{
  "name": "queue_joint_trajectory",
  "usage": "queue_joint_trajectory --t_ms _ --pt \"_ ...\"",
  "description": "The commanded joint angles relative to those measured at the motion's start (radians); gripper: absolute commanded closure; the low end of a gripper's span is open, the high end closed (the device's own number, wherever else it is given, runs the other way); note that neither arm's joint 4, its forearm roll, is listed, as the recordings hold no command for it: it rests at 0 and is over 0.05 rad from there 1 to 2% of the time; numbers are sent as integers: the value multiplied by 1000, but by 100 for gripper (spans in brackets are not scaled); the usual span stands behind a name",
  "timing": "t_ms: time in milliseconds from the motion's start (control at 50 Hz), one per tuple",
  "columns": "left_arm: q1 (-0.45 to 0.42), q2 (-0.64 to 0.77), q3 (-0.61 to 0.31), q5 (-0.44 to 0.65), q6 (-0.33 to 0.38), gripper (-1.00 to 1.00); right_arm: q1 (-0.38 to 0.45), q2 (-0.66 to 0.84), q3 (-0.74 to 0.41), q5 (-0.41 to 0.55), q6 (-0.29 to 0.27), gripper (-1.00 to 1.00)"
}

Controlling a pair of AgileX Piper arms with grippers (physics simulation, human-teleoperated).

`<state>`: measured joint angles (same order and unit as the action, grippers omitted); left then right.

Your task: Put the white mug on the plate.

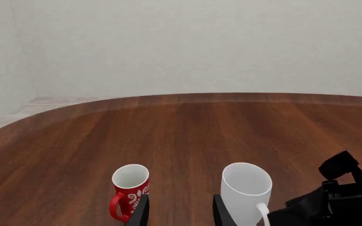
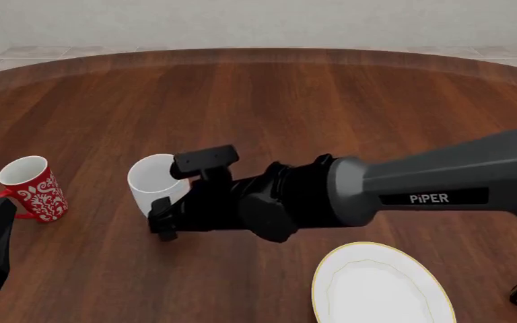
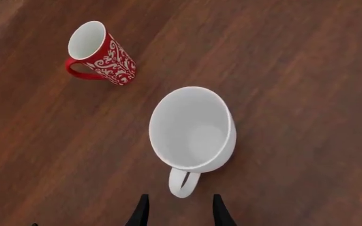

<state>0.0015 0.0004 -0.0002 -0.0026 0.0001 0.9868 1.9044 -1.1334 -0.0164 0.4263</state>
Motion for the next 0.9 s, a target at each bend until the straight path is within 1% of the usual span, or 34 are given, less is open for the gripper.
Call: queue_joint_trajectory --t_ms 20,380,660,900 --pt "0 0 0 0 0 -100 5 30 -14 -15 19 -100" --pt "0 0 0 0 0 -100 18 74 -48 -23 35 -100" --pt "0 0 0 0 0 -100 17 96 -88 1 40 -100" --pt "0 0 0 0 0 -100 16 120 -96 -3 55 -100"
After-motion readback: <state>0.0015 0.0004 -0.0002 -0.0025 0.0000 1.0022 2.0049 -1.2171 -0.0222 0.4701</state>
